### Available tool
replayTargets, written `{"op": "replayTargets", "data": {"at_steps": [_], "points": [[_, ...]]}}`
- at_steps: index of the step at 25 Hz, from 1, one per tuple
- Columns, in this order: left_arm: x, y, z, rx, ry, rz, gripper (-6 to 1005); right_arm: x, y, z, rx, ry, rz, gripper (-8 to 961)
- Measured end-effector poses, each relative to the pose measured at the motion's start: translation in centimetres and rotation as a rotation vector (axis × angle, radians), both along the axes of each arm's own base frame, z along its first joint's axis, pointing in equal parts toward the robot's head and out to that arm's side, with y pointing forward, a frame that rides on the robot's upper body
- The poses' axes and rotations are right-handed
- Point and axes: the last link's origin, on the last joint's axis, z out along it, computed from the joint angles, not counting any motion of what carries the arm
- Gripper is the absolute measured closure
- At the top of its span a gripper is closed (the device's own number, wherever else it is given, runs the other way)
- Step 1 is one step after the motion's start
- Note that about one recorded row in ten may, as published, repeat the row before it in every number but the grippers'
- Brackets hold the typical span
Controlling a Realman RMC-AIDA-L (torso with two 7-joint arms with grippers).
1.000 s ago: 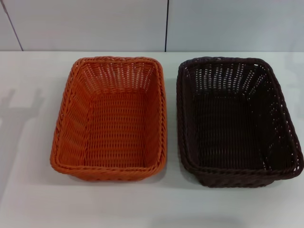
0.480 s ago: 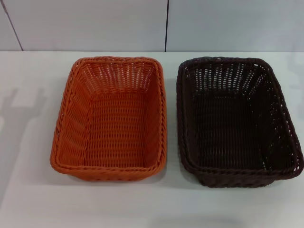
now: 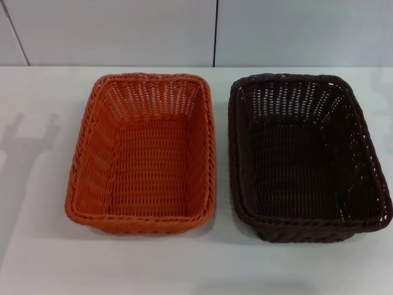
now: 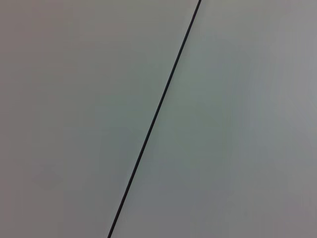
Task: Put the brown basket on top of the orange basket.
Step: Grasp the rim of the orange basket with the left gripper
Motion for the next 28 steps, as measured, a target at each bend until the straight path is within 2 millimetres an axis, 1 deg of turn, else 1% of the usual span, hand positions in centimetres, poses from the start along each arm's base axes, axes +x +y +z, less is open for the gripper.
{"op": "replayTargets", "data": {"at_steps": [28], "points": [[-0.16, -0.03, 0.21, 0.006, 0.001, 0.005, 185, -0.75, 0.46, 0.06, 0.001, 0.0, 0.017, 378]]}}
